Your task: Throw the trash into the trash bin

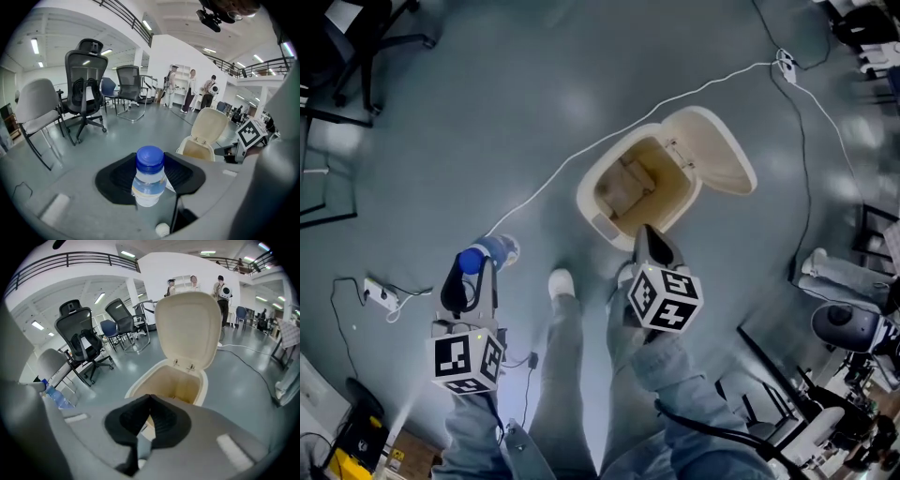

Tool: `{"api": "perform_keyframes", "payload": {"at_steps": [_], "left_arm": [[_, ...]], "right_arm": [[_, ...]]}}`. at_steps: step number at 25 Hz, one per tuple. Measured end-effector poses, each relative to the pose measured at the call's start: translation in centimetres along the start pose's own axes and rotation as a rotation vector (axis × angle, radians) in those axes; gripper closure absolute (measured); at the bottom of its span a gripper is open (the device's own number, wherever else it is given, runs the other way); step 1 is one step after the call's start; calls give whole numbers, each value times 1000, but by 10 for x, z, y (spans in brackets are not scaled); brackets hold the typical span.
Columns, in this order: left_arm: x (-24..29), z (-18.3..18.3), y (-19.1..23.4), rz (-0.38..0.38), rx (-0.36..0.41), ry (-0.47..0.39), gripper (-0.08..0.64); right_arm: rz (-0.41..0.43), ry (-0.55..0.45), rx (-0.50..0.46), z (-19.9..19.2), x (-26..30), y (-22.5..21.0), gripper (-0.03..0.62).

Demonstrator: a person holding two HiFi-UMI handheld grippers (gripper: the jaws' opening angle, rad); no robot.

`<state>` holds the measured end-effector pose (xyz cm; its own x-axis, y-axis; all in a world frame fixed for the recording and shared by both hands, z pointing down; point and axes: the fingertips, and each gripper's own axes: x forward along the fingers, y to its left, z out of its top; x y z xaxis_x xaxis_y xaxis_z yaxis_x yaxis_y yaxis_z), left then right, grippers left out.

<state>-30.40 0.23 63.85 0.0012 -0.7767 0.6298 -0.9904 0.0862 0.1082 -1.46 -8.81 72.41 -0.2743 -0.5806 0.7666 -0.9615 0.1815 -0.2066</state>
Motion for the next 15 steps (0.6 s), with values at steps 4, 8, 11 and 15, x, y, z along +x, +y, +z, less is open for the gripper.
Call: {"api": "perform_keyframes", "payload": {"at_steps": [4,8,11,15], "left_arm": [[3,25,-32,-52,36,-33,366],[6,42,-64,-99,59,-48,365],[8,50,-90,-138,81,-52,366],[14,59,-129,-198,121,-51,365]], "right_arm": [[-47,-38,58,17,-28,-35,589],[-118,-65,132,23,-61,-79,589],[-172,-79,197,18,-83,-113,589],[-227,-91,262,11,-105,-149,589]]}}
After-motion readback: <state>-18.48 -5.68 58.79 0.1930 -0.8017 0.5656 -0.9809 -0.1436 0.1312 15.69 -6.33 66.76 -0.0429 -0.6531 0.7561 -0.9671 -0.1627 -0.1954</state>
